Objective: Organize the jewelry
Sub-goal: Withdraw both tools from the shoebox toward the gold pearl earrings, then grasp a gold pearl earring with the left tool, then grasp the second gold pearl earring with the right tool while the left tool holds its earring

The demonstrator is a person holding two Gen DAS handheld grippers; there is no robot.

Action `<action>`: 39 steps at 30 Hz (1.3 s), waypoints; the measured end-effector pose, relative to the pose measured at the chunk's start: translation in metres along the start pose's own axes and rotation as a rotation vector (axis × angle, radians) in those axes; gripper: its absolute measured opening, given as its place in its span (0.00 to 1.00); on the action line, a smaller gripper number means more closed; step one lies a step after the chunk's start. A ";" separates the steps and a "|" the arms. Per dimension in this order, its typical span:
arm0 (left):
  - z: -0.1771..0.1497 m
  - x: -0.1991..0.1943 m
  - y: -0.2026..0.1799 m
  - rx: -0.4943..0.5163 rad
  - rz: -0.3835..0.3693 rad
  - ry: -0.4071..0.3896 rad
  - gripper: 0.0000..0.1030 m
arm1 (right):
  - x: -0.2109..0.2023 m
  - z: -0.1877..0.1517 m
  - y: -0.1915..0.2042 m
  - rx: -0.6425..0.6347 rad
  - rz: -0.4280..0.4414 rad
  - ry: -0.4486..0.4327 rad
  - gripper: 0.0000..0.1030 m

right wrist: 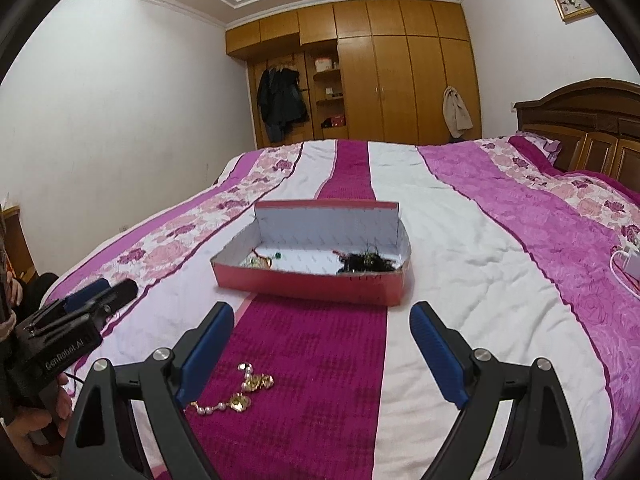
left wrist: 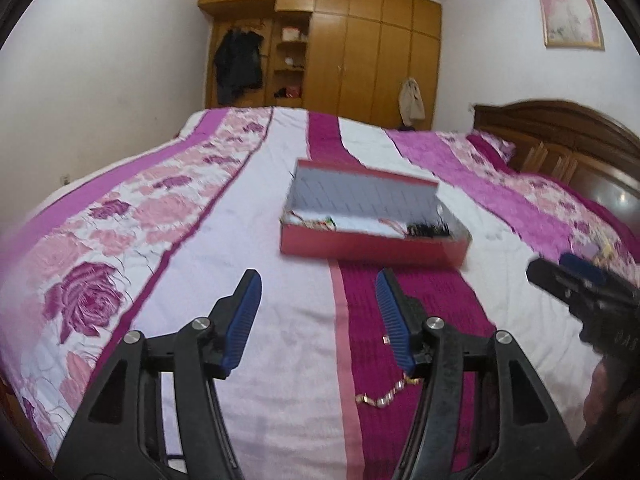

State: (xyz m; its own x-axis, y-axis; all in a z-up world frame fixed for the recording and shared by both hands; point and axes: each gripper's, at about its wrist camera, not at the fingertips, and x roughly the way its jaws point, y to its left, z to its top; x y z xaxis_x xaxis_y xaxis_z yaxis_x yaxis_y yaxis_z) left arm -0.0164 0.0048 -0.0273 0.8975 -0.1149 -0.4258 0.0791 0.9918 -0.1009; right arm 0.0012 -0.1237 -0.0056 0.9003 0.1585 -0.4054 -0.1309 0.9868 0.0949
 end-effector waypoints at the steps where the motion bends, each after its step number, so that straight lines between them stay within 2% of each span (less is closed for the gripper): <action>1: -0.004 0.002 -0.003 0.011 -0.009 0.019 0.50 | 0.000 -0.002 0.001 -0.002 0.000 0.003 0.89; 9: -0.030 0.021 -0.026 0.097 -0.083 0.153 0.50 | 0.002 -0.007 0.001 0.002 0.000 0.022 0.89; 19: -0.047 0.048 -0.050 0.192 -0.175 0.333 0.48 | 0.008 -0.013 -0.006 0.028 -0.002 0.059 0.89; 22: -0.050 0.053 -0.055 0.211 -0.196 0.368 0.37 | 0.010 -0.016 -0.008 0.030 -0.008 0.070 0.89; 24: -0.051 0.057 -0.058 0.223 -0.200 0.385 0.21 | 0.012 -0.018 -0.008 0.033 -0.010 0.078 0.89; 25: -0.052 0.057 -0.059 0.228 -0.209 0.391 0.15 | 0.013 -0.018 -0.008 0.035 -0.010 0.084 0.89; 26: -0.052 0.058 -0.059 0.229 -0.219 0.397 0.03 | 0.014 -0.019 -0.008 0.037 -0.010 0.086 0.89; 27: -0.052 0.057 -0.058 0.227 -0.227 0.400 0.00 | 0.014 -0.019 -0.009 0.038 -0.009 0.089 0.89; 32: -0.045 0.046 -0.052 0.200 -0.254 0.372 0.00 | 0.017 -0.021 -0.008 0.038 -0.007 0.103 0.89; 39: -0.022 0.036 -0.023 0.124 -0.192 0.296 0.00 | 0.026 -0.023 0.002 0.021 0.012 0.132 0.89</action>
State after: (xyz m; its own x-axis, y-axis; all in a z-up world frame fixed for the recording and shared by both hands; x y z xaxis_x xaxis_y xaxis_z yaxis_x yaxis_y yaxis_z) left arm 0.0045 -0.0236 -0.0596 0.6983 -0.2934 -0.6529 0.3021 0.9477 -0.1028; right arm 0.0150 -0.1170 -0.0373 0.8363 0.1740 -0.5198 -0.1309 0.9842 0.1189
